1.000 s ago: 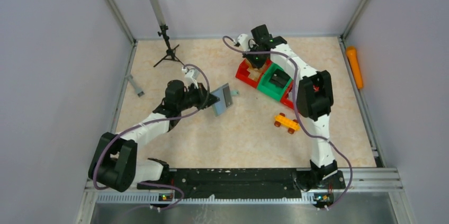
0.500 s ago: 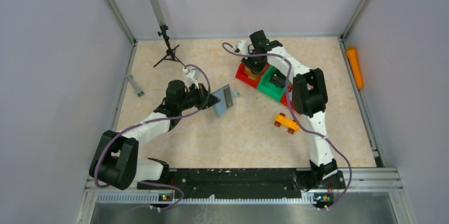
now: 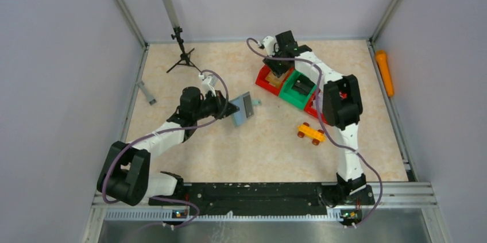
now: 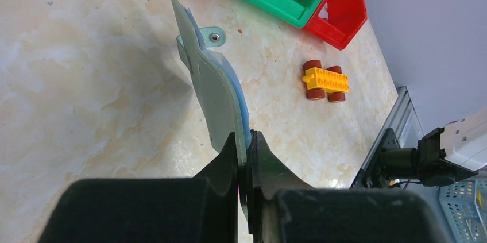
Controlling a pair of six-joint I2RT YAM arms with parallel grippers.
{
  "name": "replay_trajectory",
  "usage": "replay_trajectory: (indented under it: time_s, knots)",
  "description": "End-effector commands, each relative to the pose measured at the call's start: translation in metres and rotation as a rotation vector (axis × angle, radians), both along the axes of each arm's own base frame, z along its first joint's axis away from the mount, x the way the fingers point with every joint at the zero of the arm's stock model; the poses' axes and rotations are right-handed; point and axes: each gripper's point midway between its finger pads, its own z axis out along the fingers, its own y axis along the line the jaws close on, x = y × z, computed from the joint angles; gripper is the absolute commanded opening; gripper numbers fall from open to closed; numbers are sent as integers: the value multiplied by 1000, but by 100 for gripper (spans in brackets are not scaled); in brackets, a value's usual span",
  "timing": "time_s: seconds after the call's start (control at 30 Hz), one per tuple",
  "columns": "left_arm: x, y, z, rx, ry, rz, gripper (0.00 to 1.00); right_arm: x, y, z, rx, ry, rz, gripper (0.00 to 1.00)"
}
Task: Take the credit cards out of the card holder
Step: Place the credit card in the storage box, then remove the credit card from the card holder.
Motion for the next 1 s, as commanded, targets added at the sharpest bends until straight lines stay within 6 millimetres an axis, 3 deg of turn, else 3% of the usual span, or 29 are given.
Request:
replay_trajectory:
  time_s: [0.0, 0.07, 0.13, 0.17, 0.3, 0.47, 0.57, 0.67, 0.77, 0.87, 0.97]
  knots:
    - [4, -5, 33, -55, -111, -22, 0, -19, 18, 119, 235, -183, -4, 56]
    - [1, -6, 36, -72, -120, -31, 0, -34, 16, 134, 304, -189, -41, 62]
    - [0, -7, 40, -82, -124, -36, 0, -49, 15, 146, 368, -202, -70, 94]
    - [0, -7, 40, -84, -126, -37, 0, -57, 14, 149, 398, -206, -71, 97]
    - [-2, -4, 46, -86, -158, -22, 0, -98, 14, 164, 511, -221, -41, 98]
    - [-9, -2, 57, -100, -212, -34, 0, -133, 8, 180, 679, -238, -103, 98]
    - [-18, -1, 67, -127, -272, -47, 0, -154, 19, 175, 821, -171, -83, 98]
    - [-23, 2, 74, -135, -328, -38, 0, -167, 28, 166, 941, -93, -98, 91]
    - [-26, 3, 82, -150, -372, -37, 0, -170, 17, 170, 1048, -122, -232, 96]
    - [-27, 1, 85, -177, -385, -31, 0, -189, 16, 160, 1110, -138, -195, 97]
    - [-29, 3, 88, -194, -427, -7, 0, -190, 3, 137, 1054, -136, -280, 98]
